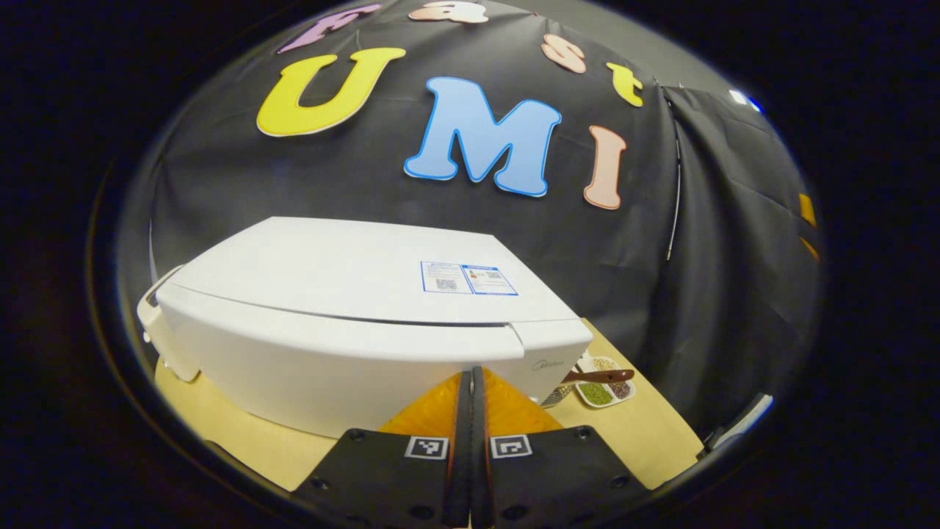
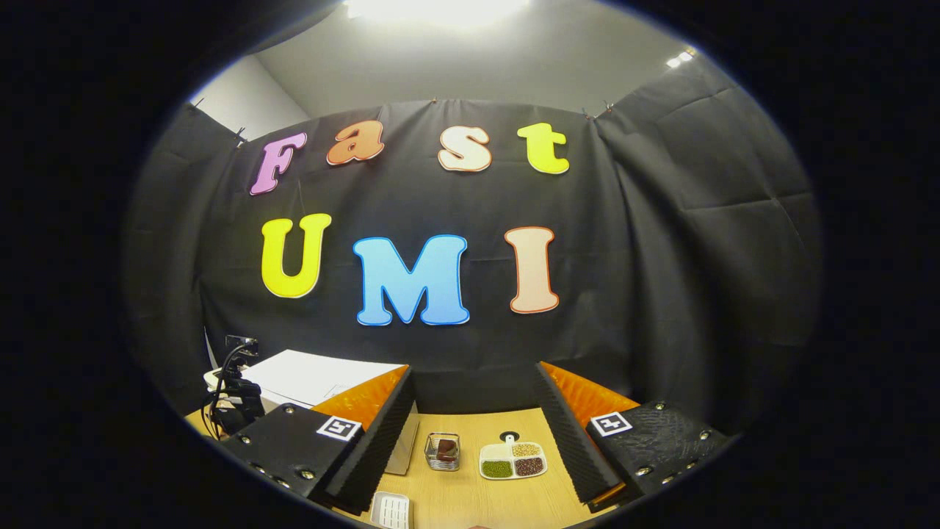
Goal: Open the microwave oven with the left hand, put the food in, and close the microwave oven.
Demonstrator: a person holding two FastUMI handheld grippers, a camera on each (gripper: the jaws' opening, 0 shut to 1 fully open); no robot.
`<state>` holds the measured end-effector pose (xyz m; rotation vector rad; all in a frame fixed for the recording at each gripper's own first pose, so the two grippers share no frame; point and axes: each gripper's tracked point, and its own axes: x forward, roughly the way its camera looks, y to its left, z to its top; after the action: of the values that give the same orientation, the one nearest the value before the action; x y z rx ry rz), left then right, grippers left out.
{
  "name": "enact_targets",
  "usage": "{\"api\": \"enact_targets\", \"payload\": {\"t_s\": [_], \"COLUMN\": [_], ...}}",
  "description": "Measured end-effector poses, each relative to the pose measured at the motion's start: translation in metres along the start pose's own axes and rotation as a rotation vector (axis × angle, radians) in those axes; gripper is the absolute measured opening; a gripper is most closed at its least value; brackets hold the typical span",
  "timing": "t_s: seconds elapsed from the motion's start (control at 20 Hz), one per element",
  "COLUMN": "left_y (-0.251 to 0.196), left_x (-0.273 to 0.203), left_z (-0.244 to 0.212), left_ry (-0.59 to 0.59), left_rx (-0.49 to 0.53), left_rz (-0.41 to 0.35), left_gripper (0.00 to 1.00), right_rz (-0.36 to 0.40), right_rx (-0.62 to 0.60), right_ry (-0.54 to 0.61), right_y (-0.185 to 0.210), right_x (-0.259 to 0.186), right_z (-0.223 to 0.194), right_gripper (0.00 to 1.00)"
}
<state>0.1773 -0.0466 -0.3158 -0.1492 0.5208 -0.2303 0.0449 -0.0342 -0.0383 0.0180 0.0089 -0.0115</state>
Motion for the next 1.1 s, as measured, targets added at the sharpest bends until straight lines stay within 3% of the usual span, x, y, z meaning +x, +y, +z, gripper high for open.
{"api": "enact_targets", "payload": {"t_s": [0.4, 0.5, 0.65, 0.85, 0.9, 1.0, 1.05, 1.1], "left_y": [-0.004, 0.001, 0.001, 0.009, 0.008, 0.024, 0.033, 0.035], "left_x": [0.001, -0.004, -0.035, -0.113, -0.135, -0.182, -0.203, -0.230], "left_z": [-0.002, 0.002, 0.037, 0.118, 0.138, 0.174, 0.191, 0.202], "left_ry": [-0.001, -0.005, -0.080, -0.249, -0.292, -0.379, -0.418, -0.452], "left_rx": [0.023, 0.041, 0.075, 0.114, 0.110, 0.118, 0.123, 0.119], "left_rz": [-0.027, 0.009, 0.026, 0.060, 0.053, 0.109, 0.135, 0.148], "left_gripper": [0.07, 0.07, 0.07, 0.07, 0.09, 0.51, 0.72, 0.94], "right_rz": [-0.012, -0.002, 0.019, 0.050, 0.059, 0.067, 0.072, 0.074], "right_rx": [-0.002, -0.002, -0.003, 0.005, 0.009, 0.011, 0.010, 0.008], "right_ry": [0.006, 0.009, -0.010, -0.031, -0.033, -0.034, -0.037, -0.042], "right_y": [-0.003, 0.002, 0.012, 0.031, 0.036, 0.046, 0.052, 0.057], "right_x": [-0.002, -0.003, -0.006, -0.009, -0.011, -0.013, -0.016, -0.019], "right_z": [0.000, 0.000, 0.010, 0.022, 0.025, 0.029, 0.033, 0.036], "right_gripper": [0.98, 0.98, 0.98, 0.98, 0.93, 0.98, 0.93, 0.98]}}
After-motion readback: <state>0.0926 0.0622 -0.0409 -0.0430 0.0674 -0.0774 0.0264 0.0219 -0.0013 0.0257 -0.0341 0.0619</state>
